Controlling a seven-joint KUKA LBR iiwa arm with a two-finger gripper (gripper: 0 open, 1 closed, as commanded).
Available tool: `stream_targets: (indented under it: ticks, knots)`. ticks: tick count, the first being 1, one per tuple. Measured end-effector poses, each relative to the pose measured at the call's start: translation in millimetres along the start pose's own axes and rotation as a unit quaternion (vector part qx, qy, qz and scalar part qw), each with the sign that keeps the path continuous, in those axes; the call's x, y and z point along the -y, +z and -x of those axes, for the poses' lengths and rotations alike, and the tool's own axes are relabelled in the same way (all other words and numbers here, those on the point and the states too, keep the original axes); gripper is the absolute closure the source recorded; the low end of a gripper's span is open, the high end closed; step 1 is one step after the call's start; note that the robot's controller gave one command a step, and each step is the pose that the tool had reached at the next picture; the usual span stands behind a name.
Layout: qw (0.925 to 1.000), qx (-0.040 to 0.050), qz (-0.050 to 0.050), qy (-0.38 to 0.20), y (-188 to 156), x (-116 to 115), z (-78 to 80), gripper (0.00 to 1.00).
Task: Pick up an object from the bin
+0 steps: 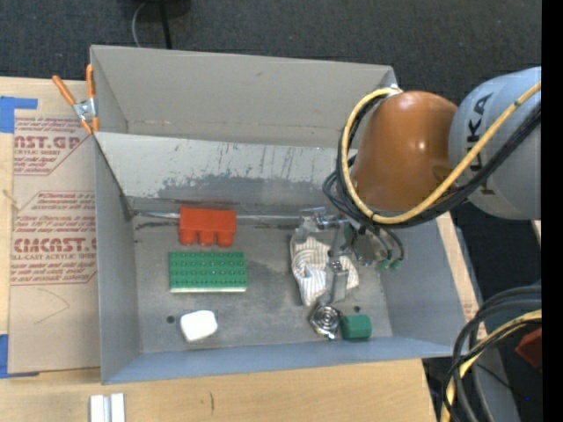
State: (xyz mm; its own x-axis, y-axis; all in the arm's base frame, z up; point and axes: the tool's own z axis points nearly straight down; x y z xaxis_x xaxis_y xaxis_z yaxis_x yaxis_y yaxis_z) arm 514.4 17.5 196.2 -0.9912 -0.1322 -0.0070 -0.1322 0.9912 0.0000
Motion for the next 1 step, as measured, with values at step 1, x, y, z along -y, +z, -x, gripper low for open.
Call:
stream_targets:
  ticks: [1]
  knots:
    - [0.9903,-0.0011,0.001,-0.139,41.0,27.1,8.5,0.00]
